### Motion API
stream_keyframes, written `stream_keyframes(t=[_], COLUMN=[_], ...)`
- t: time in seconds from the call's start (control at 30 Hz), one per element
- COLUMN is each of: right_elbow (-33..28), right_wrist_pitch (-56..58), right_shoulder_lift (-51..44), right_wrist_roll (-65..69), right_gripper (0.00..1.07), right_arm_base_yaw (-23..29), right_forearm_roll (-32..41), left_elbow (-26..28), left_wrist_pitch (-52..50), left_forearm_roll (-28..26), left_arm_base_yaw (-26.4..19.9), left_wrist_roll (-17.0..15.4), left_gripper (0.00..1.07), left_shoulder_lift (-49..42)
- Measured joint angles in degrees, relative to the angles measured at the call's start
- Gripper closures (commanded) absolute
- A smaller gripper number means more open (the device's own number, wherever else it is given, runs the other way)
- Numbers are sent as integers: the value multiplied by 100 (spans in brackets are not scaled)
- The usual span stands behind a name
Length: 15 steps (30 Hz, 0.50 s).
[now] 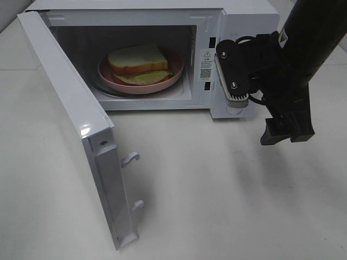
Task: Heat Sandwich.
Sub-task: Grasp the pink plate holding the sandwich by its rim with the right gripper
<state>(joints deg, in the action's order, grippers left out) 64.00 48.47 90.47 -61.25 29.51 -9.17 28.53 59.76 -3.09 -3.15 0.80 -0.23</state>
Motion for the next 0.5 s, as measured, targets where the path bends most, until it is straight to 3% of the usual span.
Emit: stream_keyframes(t=[0.5], right_elbow=[602], right_wrist_pitch=[-269], right_shoulder_lift=[441], right_wrist_roll=[-206], right_gripper=[19], right_arm_base_yaw=[470], right_forearm_roll=[23], left_elbow=[0], left_wrist_pitch=[0], left_forearm_roll=[0], left_arm_base_yaw=[0], left_wrist_roll=[0], left_gripper=[5], left_shoulder_lift=[0])
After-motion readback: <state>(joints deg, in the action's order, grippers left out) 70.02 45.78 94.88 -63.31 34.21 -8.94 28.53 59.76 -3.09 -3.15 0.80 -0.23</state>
